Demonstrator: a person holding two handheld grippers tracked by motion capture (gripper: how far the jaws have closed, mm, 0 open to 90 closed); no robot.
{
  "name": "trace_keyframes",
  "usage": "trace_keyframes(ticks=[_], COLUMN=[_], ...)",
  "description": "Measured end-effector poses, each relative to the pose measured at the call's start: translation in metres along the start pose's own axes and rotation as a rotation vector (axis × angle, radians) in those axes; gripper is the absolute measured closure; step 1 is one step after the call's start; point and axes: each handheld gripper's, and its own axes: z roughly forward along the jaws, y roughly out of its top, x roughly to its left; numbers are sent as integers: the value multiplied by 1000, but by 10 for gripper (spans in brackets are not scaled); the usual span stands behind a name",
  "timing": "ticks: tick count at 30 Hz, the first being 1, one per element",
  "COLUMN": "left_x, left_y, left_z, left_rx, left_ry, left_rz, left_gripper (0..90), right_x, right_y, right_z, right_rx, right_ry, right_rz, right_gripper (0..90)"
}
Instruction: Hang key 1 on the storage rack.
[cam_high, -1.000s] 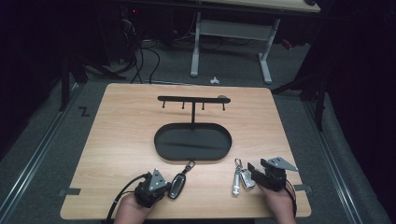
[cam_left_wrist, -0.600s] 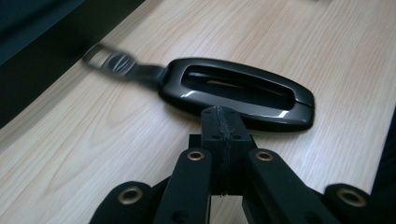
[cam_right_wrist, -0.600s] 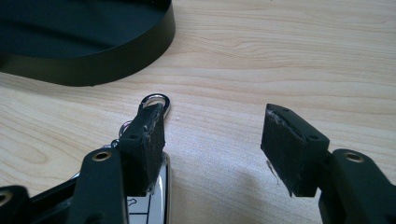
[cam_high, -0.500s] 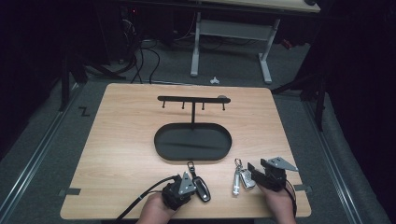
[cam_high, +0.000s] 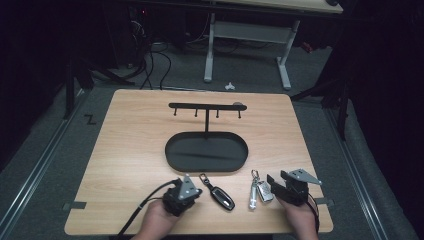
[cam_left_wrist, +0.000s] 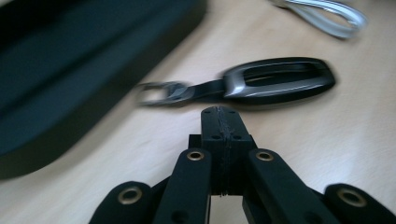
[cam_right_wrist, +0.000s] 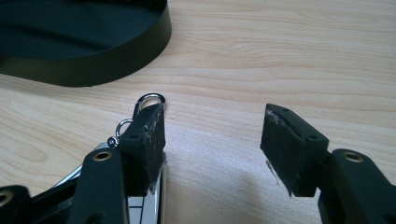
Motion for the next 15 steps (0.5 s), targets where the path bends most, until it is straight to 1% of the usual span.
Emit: trace_keyframes(ticks=[1,2,3,4,5,6,7,9,10,11,12,13,14,15], left_x=[7,18,31,39,45,53,57,71,71,76,83,83,88,92], left_y=[-3,-7,-13,-18,-22,-28,-32,-46,-46,-52,-60,-60,-65,-69], left_z=[-6,-14,-23,-30,-35,-42,-45,-55,-55,-58,-63,-63,-65,-66], left_rx=[-10,-21,-39,-54,-67,-87,-94,-125,-125,-130,-134,-134,-134,-130], left_ry=[18,41,56,70,85,110,121,165,165,185,210,210,232,257], left_rz=[-18,-41,-73,-86,-96,-115,-129,-165,-165,-172,-183,-183,-190,-197], left_gripper=[898,894,883,864,852,847,839,807,795,795,745,723,723,701], right_x=[1,1,2,4,5,6,7,9,9,10,13,13,15,17], right_y=[0,0,0,1,1,1,2,3,3,3,4,4,4,5], right_z=[0,0,1,1,2,3,4,5,5,5,4,4,4,3], right_rx=[-2,-2,0,2,2,3,4,10,10,10,13,13,14,15], right_ry=[1,1,1,3,6,5,6,13,13,14,17,17,22,30], right_rz=[-1,-2,-4,-3,-11,-16,-24,-22,-22,-22,-32,-32,-31,-39], right_gripper=[403,403,404,404,406,406,406,408,408,408,412,412,424,438])
